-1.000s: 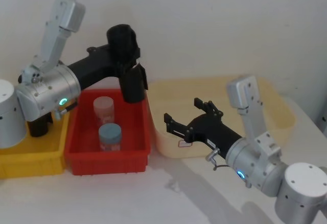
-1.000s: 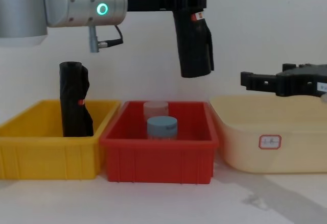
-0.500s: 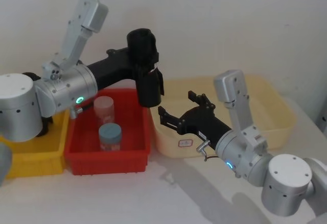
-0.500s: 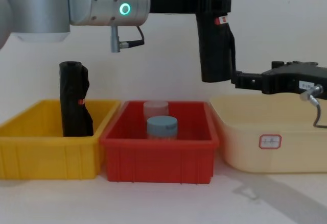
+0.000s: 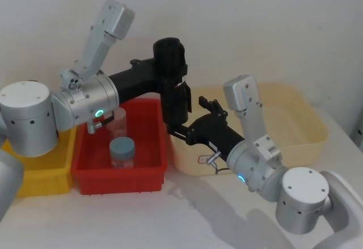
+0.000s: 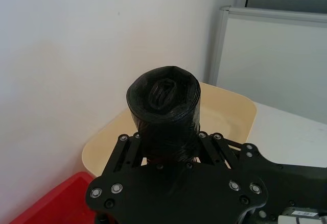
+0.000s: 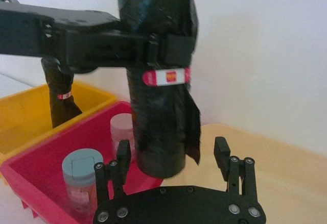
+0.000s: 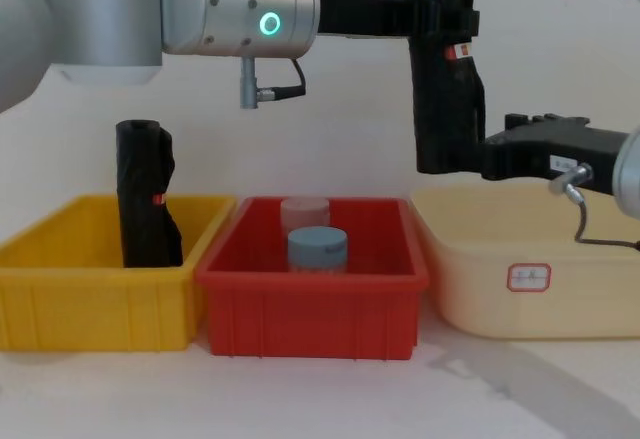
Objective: Pick up the garbage bag with the one hand and transfer it to the other hand.
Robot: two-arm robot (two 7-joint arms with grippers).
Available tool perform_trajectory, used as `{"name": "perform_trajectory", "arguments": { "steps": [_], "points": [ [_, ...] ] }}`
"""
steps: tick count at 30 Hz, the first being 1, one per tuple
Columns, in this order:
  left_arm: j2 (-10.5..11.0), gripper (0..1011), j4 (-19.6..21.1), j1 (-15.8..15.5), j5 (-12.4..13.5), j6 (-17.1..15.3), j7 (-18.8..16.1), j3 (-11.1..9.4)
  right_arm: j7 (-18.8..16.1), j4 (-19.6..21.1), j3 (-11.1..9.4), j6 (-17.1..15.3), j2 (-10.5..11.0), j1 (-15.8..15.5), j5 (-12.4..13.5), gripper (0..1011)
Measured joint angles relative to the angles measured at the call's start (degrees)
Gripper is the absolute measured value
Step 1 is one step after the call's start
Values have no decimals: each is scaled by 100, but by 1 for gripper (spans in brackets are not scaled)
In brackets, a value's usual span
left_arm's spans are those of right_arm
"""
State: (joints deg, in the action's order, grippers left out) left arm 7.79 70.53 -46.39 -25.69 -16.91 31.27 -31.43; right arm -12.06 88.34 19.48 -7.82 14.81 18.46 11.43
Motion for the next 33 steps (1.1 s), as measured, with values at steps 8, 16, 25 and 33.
{"name": "perform_trajectory", "arguments": {
  "steps": [8, 16, 25, 33],
  "points": [
    [-19, 387, -78, -50, -12, -6, 10, -83, -42, -155, 68, 75, -174, 144, -51, 1000],
    [-34, 387, -149, -91, -24, 4, 10, -132, -82, -246, 96, 96, -298, 249, -61, 999],
    [-39, 387, -183, -110, -30, 18, 8, -154, -105, -297, 113, 104, -372, 310, -69, 817],
    [-42, 387, -200, -120, -35, 27, 4, -166, -116, -320, 121, 107, -406, 340, -73, 611]
  ]
}}
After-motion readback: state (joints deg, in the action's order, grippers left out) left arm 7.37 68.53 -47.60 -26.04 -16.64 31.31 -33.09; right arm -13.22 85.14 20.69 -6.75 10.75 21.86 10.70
